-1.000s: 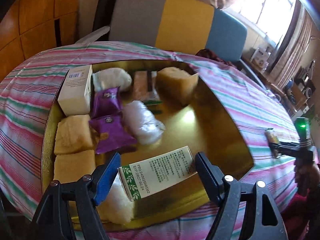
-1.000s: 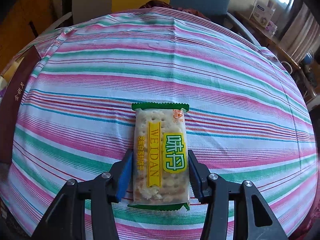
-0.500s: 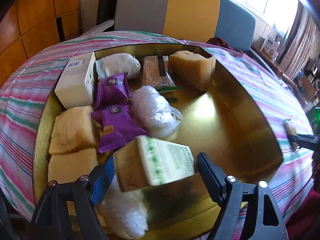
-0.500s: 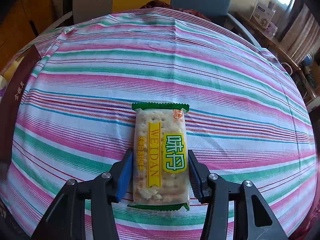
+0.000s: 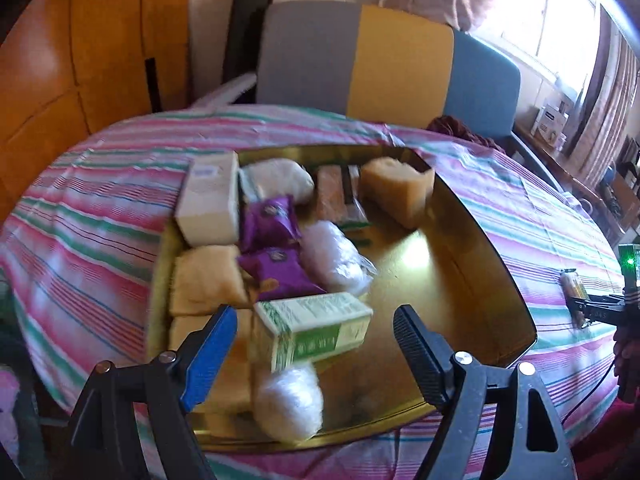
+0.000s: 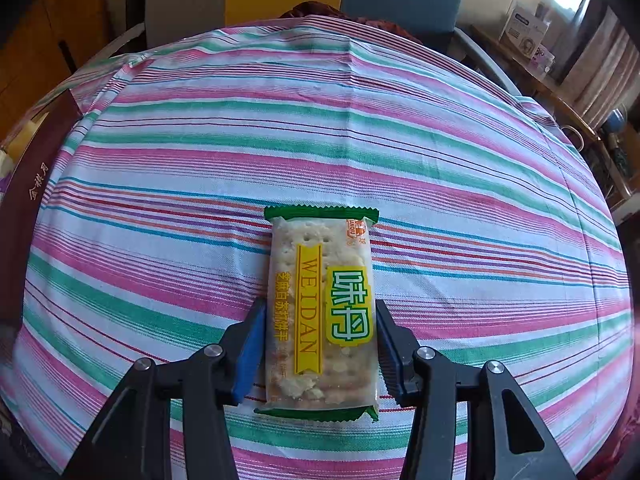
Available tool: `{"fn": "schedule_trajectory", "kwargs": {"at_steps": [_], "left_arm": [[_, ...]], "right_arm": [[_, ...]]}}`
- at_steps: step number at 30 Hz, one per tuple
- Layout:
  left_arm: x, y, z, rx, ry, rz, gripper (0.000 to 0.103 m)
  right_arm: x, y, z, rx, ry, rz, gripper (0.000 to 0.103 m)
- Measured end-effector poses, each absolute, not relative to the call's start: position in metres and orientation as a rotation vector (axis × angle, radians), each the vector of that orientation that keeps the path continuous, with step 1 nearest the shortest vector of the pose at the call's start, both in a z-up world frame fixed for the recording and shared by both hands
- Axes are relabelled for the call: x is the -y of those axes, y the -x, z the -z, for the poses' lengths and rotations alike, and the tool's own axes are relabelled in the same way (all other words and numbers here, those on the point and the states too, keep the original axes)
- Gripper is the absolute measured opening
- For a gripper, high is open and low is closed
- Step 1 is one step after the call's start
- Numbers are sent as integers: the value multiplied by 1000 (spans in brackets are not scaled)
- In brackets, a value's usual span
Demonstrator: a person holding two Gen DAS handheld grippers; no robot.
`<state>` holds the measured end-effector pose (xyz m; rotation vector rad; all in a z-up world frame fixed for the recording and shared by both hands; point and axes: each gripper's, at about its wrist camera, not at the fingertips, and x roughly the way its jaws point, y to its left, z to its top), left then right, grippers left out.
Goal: Organize objects
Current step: 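Carry the medicine box into the gold tray with the left tool and release, then carry the WEIDAN cracker packet into the gold tray with the right tool and release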
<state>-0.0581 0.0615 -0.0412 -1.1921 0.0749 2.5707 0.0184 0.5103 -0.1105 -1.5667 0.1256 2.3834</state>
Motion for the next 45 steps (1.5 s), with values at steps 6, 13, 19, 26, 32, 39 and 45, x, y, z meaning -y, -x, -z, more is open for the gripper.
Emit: {"fn": "schedule_trajectory", "kwargs": {"at_steps": [6,13,19,26,32,39,45], "left_arm": [[-54,47,26,-94,1135,-2625,82],[-51,35,23,-100,1116,-2634,82],[-45,29,21,-87,1104,-2652,82],[-37,25,22,-67,1117,-2675,82],[-30,26,25,-59,1133,-2714,82],[-18,30,29,-31,1171,-2765,82],[-6,34,29,-9,1194,-2821,82]], "right_arm": [[-506,-18,110,-94,1558,-2376,48],[-500,-19,108,-164,1555,-2354,48],[-469,-19,103,-263,1581,-2407,48],[-414,-8,72,-367,1537,-2544,48],[-349,13,28,-361,1472,-2720,48],[-271,51,15,-256,1530,-2841,48],[-229,80,37,-165,1634,-2819,48]]}}
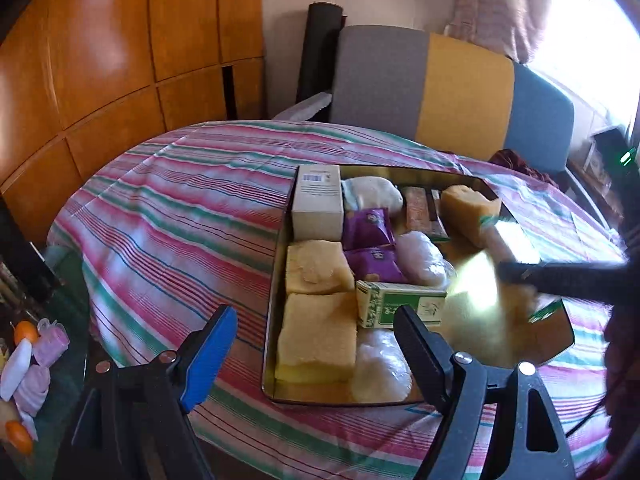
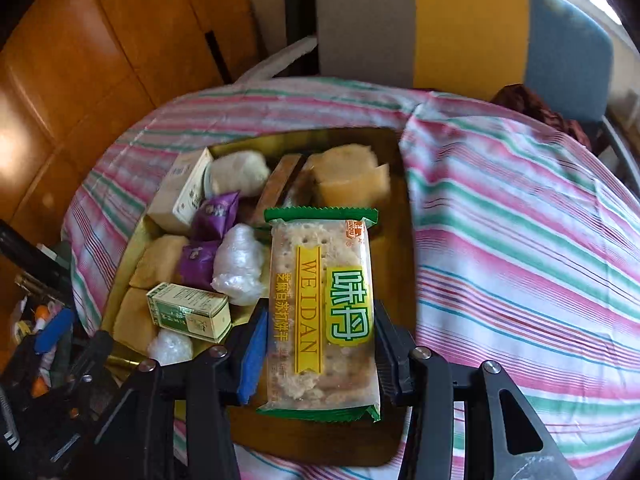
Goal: Organize objects
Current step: 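Carry the WEIDAN cracker packet into the gold tray with the right tool and release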
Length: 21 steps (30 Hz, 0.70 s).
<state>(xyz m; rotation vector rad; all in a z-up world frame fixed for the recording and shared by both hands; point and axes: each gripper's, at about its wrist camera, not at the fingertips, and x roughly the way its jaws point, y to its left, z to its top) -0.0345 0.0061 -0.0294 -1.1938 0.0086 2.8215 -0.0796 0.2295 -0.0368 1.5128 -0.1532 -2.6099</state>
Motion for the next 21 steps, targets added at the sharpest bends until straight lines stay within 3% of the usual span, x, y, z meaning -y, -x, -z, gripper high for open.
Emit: {"fn": "schedule_trajectory", "kwargs": {"at_steps": [11,18,21], "left_arm": [[-1,37,22,41,1174,-2880,82],[0,33,13,59,1152,-2894,82],[-1,29,7,53,1117,-2905,82]], "right_arm": [[-201,97,83,65,-1650,2540,52],[-200,85,79,77,-1602,2533,60],[-201,73,67,69,-1524,2592,72]]}}
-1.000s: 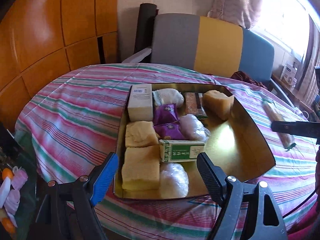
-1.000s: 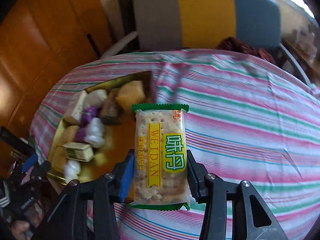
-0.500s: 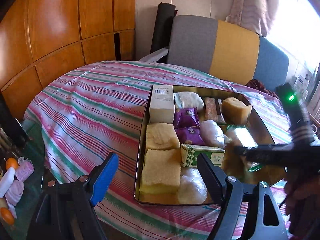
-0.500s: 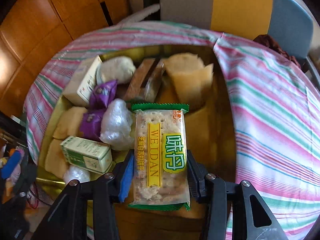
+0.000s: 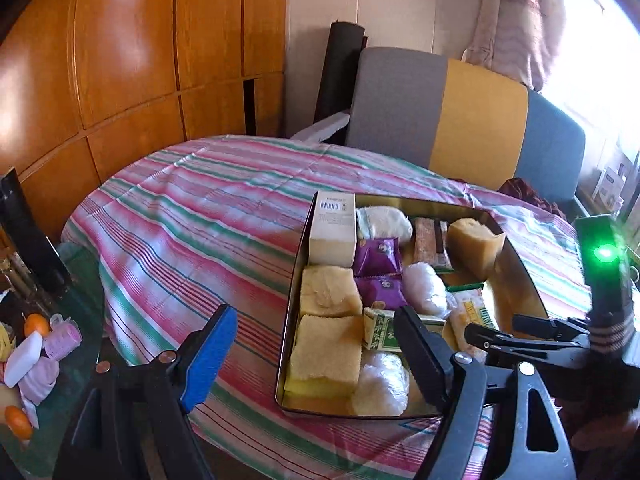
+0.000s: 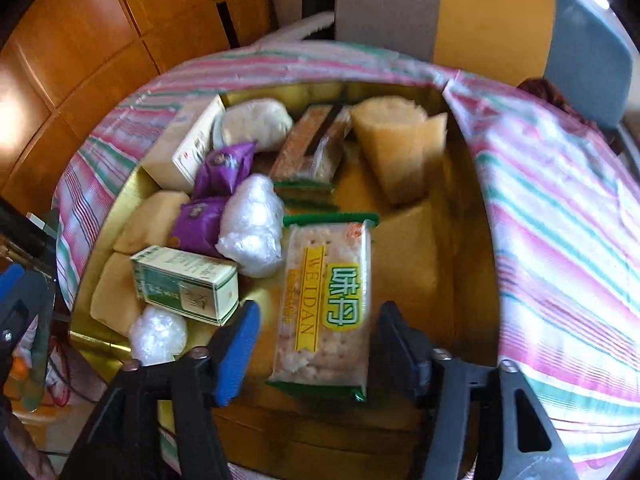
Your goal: Organize objects
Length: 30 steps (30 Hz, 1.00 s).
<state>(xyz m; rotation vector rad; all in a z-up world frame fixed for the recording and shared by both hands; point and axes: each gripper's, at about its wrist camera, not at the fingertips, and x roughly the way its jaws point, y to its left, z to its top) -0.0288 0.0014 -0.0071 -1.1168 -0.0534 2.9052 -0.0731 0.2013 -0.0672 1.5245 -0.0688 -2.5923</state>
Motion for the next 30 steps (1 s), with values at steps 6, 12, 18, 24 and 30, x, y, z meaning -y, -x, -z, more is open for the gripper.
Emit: {"fn": "schedule_trajectory", "kwargs": {"at_steps": [6,12,18,24,30], "left_arm": [[-5,16,-6,62,1051,-2907,69],[-16,10,-7,51,1070,-2840,53],[-26,5,-4,48,1076,-2788,49],[-30,-2,-7,4,1025,-2799,49],[-25,-2,-8,33,1002,-2837,49]], "right_arm": [[-205,41,41,74,-1352,2747,80],[-202,21,21,31,-1227,2856,85],[-201,2,14,4,-1172,2881,86],[-203,-5,17,18,-1182,2873,86],[-204,-5,22,23,-1201,2866,86]]}}
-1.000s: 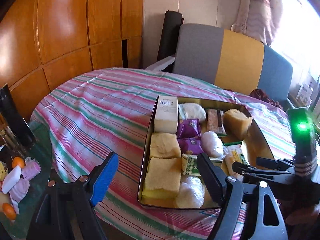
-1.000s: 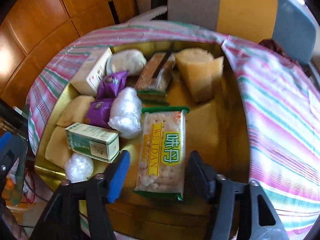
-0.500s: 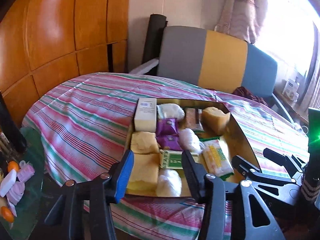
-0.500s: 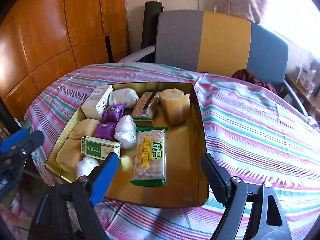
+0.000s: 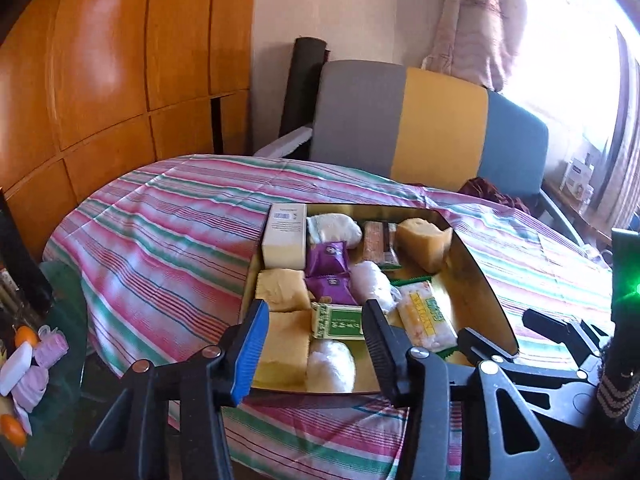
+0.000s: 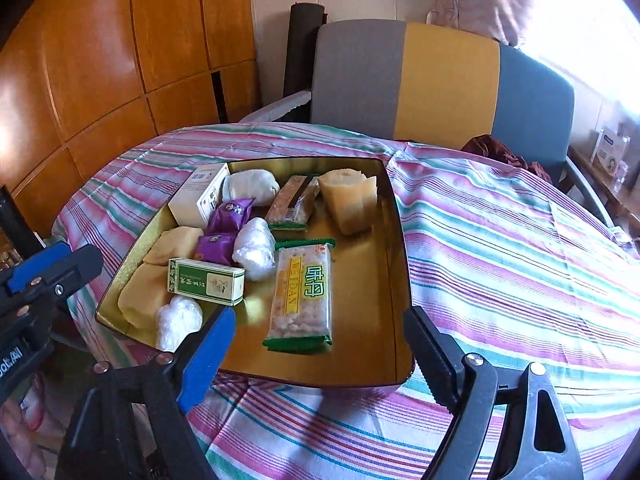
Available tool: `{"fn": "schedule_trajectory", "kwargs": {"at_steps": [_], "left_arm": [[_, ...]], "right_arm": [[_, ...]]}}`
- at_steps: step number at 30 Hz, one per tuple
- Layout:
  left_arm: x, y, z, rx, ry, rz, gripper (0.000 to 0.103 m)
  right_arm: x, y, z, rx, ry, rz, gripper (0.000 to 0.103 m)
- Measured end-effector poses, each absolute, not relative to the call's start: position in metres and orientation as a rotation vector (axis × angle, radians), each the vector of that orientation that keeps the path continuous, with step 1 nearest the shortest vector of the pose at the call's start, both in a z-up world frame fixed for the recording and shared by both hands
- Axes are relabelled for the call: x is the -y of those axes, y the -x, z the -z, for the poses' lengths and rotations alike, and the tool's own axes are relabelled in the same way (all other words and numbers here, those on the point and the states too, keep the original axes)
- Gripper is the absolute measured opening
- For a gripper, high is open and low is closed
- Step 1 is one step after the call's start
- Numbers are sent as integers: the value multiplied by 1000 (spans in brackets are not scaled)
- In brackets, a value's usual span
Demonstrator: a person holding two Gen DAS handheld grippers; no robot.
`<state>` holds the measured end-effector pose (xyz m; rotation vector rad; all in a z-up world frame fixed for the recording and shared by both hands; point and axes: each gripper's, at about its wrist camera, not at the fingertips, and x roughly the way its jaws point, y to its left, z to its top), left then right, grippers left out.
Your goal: Organize objects
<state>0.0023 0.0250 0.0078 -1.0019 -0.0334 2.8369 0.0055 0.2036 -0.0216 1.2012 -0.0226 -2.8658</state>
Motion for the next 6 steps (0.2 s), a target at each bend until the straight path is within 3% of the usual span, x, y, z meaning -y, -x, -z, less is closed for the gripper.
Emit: {"fn": "schedule_trajectory", "kwargs": {"at_steps": [6], "left_arm": [[-20,-2,-10,24,966,-2889,49]], "right_arm": [[-198,-6,18,-12,-1187,2876,86]]}}
